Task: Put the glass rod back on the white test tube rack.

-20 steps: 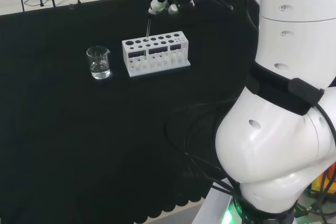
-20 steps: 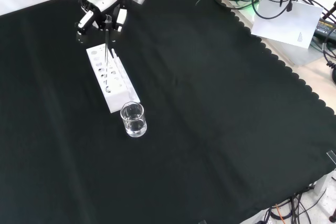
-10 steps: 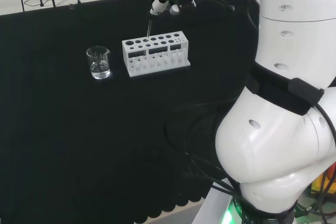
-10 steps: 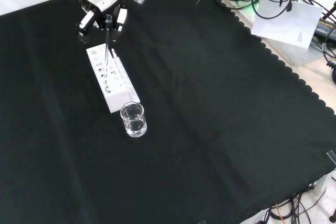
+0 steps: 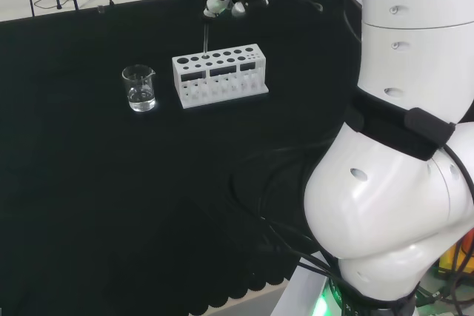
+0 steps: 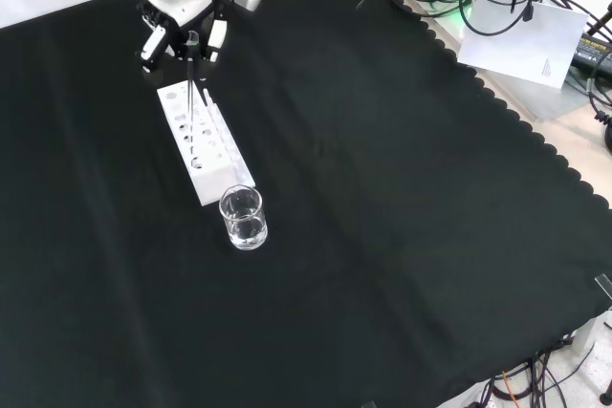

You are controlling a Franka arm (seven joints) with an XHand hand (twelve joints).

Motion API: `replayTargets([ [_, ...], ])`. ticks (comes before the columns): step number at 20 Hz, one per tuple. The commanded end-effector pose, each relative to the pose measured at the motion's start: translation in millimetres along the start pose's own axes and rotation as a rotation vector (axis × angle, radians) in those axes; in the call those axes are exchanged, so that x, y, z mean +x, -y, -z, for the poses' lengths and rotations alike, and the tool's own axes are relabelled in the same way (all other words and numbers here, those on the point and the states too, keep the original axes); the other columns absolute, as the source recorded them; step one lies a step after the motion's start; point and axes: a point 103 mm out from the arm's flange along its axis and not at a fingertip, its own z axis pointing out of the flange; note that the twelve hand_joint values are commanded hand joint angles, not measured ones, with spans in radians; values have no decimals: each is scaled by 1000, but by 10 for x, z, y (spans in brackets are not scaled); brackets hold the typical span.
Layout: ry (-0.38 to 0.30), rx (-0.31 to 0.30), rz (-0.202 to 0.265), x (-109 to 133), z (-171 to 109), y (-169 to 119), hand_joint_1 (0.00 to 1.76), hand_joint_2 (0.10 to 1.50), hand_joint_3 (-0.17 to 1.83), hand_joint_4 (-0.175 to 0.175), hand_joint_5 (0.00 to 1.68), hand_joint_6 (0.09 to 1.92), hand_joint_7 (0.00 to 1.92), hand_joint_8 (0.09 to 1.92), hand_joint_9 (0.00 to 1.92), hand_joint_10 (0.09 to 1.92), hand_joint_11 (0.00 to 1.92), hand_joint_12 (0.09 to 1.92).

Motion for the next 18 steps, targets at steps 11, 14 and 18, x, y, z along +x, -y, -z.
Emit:
replayTargets([
  [11, -2, 5, 2, 36, 10, -47, 1370, 873, -175, -175, 536, 923, 1669, 838, 1867, 593, 1823, 802],
  [14, -1, 5, 6, 45, 17, -36, 1369, 874, -175, -175, 537, 926, 1668, 839, 1867, 594, 1824, 803],
  [18, 3, 9, 7, 38, 21, -22, 1367, 875, -175, -175, 540, 931, 1668, 842, 1868, 595, 1825, 804],
])
